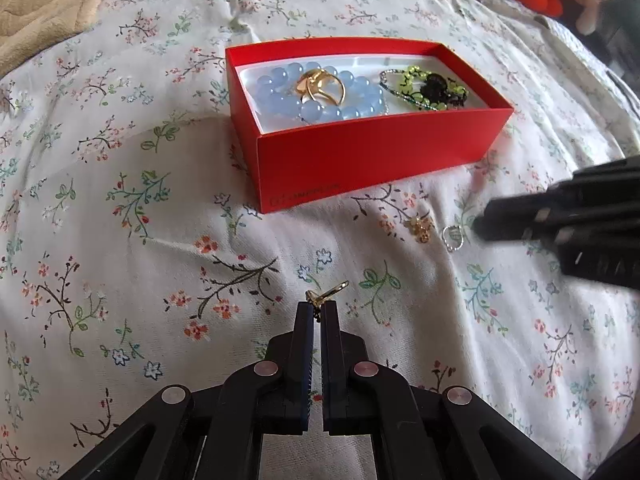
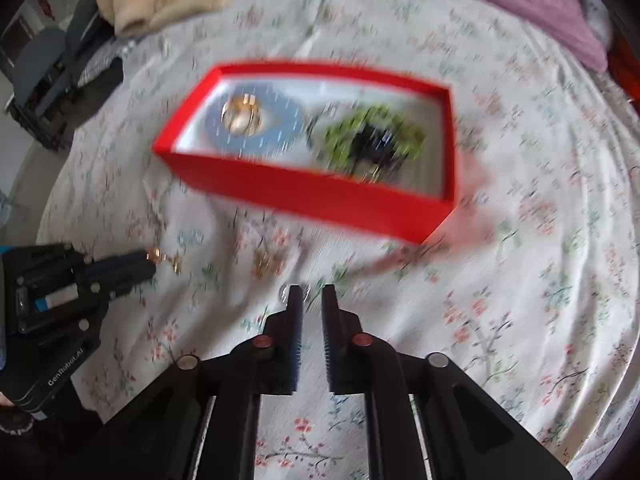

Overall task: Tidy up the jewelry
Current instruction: 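Grasp the small silver hoop ring with the right tool while the left tool holds the earring, then carry the earring and silver ring into the red box onto the bracelets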

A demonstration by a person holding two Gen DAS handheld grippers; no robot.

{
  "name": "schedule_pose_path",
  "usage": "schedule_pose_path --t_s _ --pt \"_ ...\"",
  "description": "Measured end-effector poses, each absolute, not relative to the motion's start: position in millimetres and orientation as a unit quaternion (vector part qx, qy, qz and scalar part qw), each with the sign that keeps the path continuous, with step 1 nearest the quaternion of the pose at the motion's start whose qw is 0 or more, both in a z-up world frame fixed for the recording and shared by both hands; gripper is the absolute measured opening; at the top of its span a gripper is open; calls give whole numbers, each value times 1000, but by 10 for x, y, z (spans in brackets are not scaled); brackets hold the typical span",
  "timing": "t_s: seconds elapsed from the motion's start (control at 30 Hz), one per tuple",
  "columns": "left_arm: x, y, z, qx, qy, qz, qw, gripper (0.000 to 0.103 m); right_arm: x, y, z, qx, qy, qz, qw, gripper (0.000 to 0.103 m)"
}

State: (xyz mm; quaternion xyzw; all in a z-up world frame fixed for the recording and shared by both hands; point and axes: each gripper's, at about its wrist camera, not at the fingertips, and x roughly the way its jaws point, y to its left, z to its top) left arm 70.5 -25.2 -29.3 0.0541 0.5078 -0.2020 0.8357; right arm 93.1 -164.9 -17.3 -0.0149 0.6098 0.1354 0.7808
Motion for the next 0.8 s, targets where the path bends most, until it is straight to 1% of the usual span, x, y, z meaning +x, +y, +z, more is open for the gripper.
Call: schedule_pose_path --t_s 0.07,0.1,0.13,0.23,0.3,0.33,0.37,0.4,0.43,0.57,0.8 --pt "697 -262 -301 55 509 -203 835 0 954 -1593 -248 -28 618 132 774 50" --pt "694 -269 -304 56 509 -204 834 0 958 -1556 -286 -42 619 126 774 53" --pt "696 -273 -308 56 510 -204 834 0 968 -1526 -310 -50 619 123 774 54" --pt "697 -283 -325 59 511 -205 833 0 1002 -1454 -377 -65 615 119 777 53" --pt "703 -283 -341 60 513 -204 832 0 1028 -1390 -406 -78 610 120 780 51" --pt "703 -283 -345 60 514 -204 831 0 1042 -1347 -410 -84 607 121 781 44" --pt "703 -283 -350 60 514 -204 831 0 1052 -1311 -409 -87 606 125 781 35" --pt "700 -283 -355 61 515 -204 831 0 1073 -1278 -413 -87 606 129 780 30" --pt "698 -284 -358 61 515 -204 830 0 1076 -1250 -415 -88 606 135 779 21" --pt "705 -285 -360 60 516 -203 830 0 1066 -1165 -418 -108 604 134 778 20" --pt "720 -276 -265 51 508 -207 835 0 1062 -1253 -306 -80 604 136 781 20"
